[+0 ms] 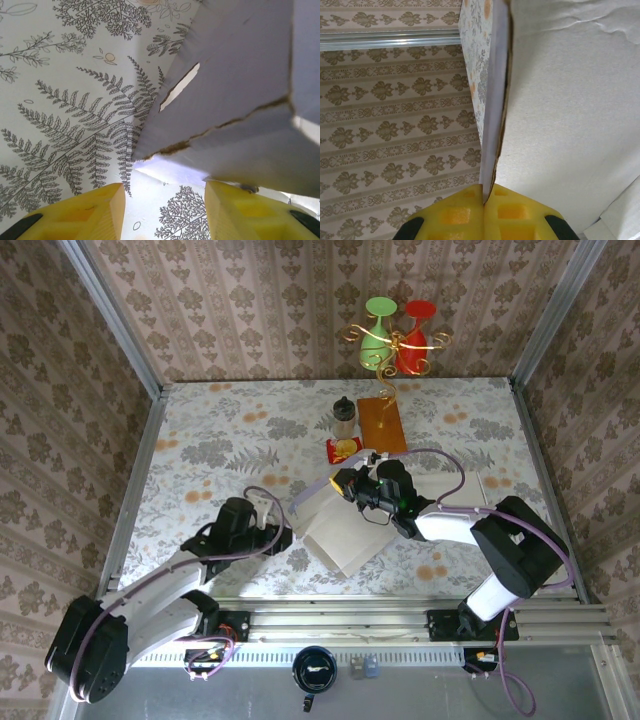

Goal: Fold the paper box

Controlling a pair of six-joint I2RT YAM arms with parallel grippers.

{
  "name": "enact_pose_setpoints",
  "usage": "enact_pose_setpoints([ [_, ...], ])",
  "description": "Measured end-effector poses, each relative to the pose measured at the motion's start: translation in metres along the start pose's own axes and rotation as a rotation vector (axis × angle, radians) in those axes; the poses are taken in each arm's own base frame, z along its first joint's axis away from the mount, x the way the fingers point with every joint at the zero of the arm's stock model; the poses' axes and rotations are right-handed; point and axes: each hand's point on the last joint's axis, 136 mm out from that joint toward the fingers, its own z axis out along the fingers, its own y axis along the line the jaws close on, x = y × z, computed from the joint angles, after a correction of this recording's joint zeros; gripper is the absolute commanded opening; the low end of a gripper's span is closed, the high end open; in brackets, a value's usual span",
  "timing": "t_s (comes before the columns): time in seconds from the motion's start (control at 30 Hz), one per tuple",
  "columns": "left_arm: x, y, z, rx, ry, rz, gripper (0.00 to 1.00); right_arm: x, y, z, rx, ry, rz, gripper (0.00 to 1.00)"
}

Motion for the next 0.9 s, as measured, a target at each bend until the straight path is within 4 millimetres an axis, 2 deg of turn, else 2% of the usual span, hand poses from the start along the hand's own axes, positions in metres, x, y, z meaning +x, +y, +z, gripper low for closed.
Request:
enact_pose_setpoints([
  [0.63,-0.008,-0.011,0.007,0.026,0.000,0.072,0.29,0.000,0.001,0.000,-0.005,0.002,0.000,0.00],
  [0.9,-0.007,-0.015,0.007,0.033,0.001,0.085,0.27,-0.002,0.002,0.003,-0.011,-0.002,0.017,0.00],
])
